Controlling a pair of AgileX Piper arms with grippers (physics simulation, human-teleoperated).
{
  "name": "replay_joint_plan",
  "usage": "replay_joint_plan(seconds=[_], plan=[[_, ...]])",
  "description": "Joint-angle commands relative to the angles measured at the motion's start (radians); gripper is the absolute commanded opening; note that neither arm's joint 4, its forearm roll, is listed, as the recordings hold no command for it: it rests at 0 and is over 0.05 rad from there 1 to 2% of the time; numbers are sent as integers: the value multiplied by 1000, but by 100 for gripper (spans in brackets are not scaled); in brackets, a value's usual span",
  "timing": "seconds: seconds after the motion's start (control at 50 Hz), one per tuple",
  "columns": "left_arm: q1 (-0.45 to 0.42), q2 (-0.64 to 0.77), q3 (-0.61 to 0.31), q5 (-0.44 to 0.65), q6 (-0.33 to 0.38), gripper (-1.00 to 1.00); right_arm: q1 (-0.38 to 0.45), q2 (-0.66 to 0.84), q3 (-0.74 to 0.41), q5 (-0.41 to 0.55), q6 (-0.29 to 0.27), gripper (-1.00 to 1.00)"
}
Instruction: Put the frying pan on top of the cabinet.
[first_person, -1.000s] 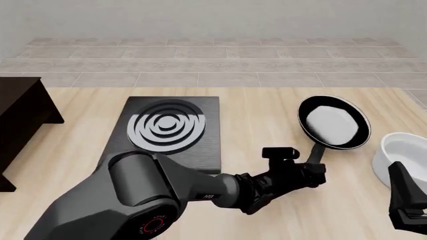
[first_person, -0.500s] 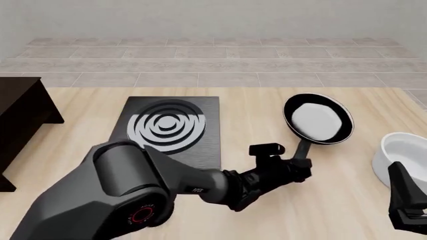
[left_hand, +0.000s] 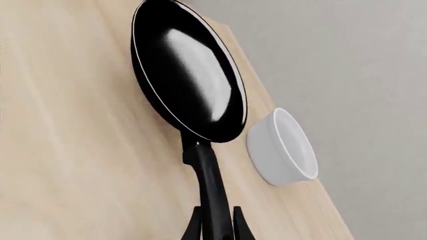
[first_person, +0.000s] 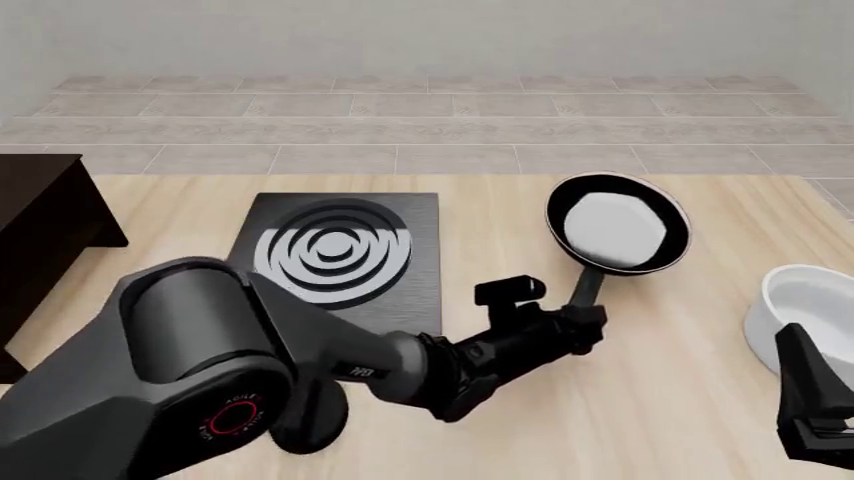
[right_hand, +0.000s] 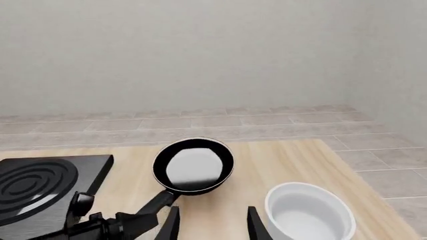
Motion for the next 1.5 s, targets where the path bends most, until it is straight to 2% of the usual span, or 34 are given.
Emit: replay_joint_plan(seconds=[0.02,0.16,0.42,0.54,0.56,0.58,0.72,0.74,0.78,0.96,1.28,1.3,1.5], plan=[[2,-83,34,-3,49,-100,1,0,0,0,0,100],[11,-119,55,6,67,-100,1,0,0,0,-1,100],[49,-313,144,92,160,-100,4,0,0,1,0,100],[110,-362,146,168,194,-100,3,0,0,1,2,100],[102,-396,175,153,190,-100,3,0,0,1,2,100],[129,-424,187,171,187,-100,3,0,0,1,1,100],[175,-500,224,204,200,-100,7,0,0,1,-2,100],[204,-510,222,218,215,-100,7,0,0,1,-2,100],[205,-537,236,225,228,-100,8,0,0,1,-4,100],[260,-622,283,267,239,-100,10,0,0,-1,-7,100],[332,-795,383,328,210,-100,10,0,0,-3,-10,100],[369,-808,390,333,215,-100,10,0,0,-3,-10,100],[435,-908,446,396,203,-100,10,0,0,-4,-11,100]])
